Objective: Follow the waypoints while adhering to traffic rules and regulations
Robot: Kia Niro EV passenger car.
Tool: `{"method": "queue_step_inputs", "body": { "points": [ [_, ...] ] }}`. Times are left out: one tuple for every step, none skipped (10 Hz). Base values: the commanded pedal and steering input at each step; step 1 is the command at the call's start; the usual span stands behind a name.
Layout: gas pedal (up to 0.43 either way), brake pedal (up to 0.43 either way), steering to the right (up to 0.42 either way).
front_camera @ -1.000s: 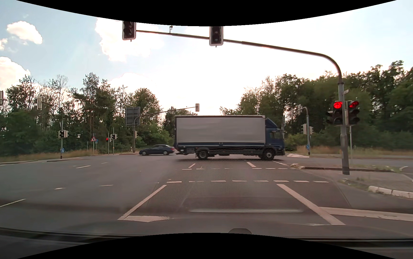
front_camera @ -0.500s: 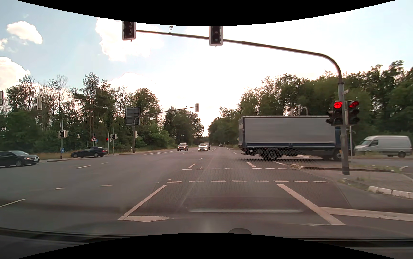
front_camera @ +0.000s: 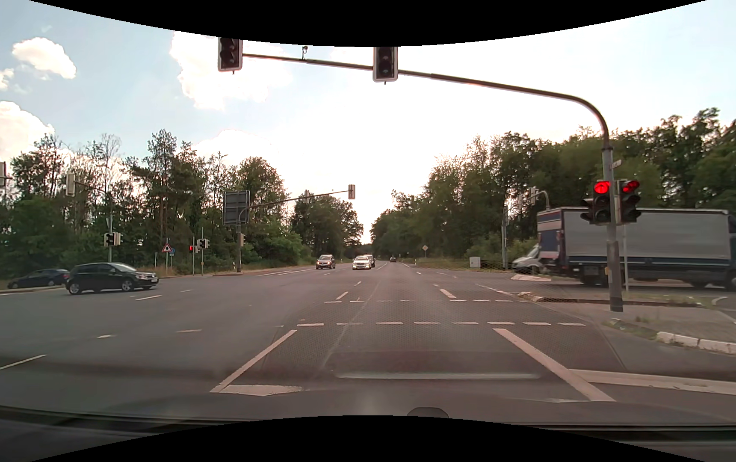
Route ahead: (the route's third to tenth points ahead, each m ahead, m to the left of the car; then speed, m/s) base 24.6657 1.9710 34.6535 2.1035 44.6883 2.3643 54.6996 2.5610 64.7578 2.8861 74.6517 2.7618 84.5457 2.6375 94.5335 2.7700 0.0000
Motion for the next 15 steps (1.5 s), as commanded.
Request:
{"method": "queue_step_inputs", "body": {
  "points": [
    [0.000, 0.305, -0.008],
    [0.000, 0.311, -0.008],
    [0.000, 0.311, -0.008],
    [0.000, 0.305, -0.008],
    [0.000, 0.311, -0.008],
    [0.000, 0.305, -0.008],
    [0.000, 0.305, -0.008],
    [0.000, 0.305, -0.008],
    [0.000, 0.311, -0.008],
    [0.000, 0.311, -0.008],
    [0.000, 0.311, -0.008],
    [0.000, 0.311, -0.008],
    [0.000, 0.311, -0.008],
    [0.000, 0.311, -0.008],
    [0.000, 0.305, -0.008]
  ]
}}
